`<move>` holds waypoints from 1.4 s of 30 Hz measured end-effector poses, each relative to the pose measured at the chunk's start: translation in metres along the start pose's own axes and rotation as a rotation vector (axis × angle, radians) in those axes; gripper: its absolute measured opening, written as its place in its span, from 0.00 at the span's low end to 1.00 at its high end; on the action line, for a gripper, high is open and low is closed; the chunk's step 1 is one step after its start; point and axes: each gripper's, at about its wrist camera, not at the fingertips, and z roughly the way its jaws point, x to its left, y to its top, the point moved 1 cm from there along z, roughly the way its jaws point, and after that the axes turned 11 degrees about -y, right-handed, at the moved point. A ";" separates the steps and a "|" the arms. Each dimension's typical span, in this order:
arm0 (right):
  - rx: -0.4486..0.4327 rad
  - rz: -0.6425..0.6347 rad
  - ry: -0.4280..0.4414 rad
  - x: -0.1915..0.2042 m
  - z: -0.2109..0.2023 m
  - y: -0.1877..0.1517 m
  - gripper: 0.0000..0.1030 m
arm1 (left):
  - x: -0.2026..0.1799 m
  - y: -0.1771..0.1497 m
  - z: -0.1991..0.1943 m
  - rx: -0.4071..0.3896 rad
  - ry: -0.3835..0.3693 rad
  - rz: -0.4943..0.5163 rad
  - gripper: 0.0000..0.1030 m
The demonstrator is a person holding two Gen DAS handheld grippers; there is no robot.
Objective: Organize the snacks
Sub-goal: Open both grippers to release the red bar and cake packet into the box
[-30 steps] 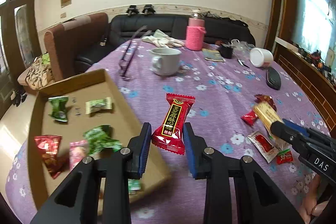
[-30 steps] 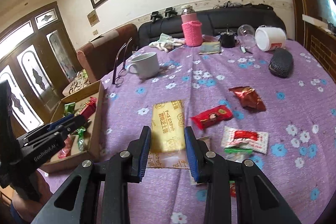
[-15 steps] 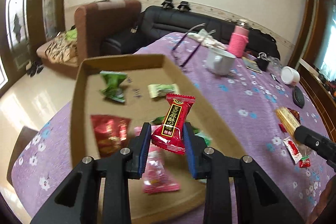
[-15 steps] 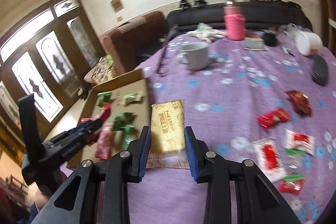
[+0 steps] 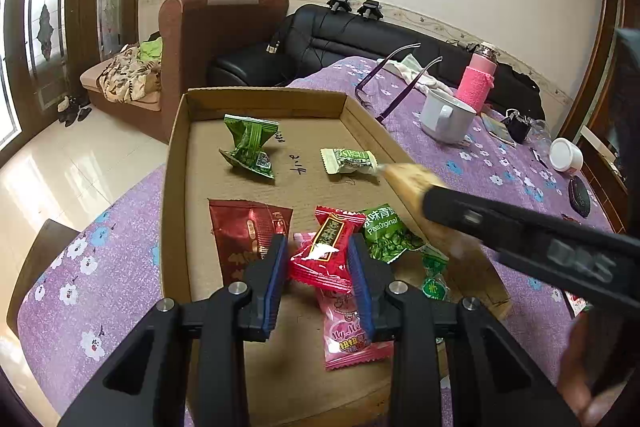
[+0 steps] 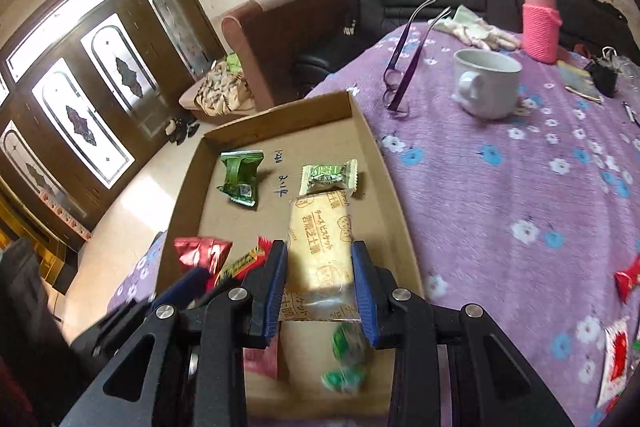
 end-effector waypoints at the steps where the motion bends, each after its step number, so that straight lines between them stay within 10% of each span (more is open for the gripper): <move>1: 0.009 0.001 0.001 0.002 0.006 0.003 0.35 | 0.000 0.000 0.000 -0.001 -0.001 0.000 0.29; 27: 0.024 0.006 0.043 0.008 0.024 0.007 0.36 | -0.017 -0.002 -0.003 -0.059 0.109 0.094 0.30; 42: -0.020 0.029 0.092 0.003 -0.004 -0.001 0.37 | -0.017 -0.003 -0.011 -0.109 0.143 0.096 0.50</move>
